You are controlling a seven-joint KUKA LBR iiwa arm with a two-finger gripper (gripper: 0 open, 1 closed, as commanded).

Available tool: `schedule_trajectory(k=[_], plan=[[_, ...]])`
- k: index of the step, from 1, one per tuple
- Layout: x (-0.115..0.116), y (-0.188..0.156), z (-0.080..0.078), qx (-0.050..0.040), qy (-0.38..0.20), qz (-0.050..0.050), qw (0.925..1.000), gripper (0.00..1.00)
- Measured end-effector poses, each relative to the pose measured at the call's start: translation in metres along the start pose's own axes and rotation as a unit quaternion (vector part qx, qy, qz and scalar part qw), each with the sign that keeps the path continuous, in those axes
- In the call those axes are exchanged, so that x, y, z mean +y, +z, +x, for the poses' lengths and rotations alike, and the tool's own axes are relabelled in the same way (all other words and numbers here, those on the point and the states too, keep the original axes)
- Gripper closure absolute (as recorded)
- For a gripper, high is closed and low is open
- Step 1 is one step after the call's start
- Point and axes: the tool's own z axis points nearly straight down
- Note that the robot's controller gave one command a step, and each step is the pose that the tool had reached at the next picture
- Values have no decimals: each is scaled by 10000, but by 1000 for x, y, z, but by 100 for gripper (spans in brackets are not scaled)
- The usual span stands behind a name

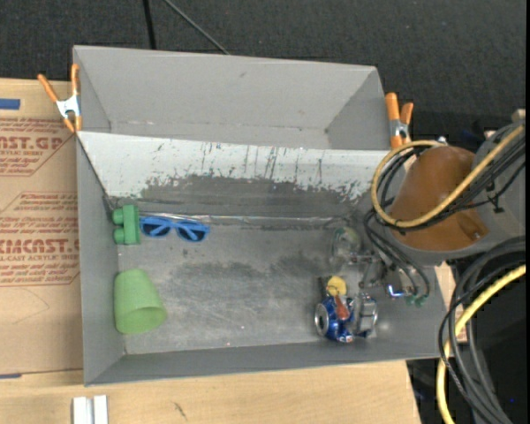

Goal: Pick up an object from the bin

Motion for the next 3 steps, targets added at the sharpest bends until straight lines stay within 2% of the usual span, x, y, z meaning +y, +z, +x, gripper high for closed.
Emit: schedule_trajectory(k=[1,2,3], plan=[[5,1,15,26,226,-6,9997,0],[-4,31,14,-14,349,-1,9994,0],[-3,31,13,-28,345,0,9994,0]])
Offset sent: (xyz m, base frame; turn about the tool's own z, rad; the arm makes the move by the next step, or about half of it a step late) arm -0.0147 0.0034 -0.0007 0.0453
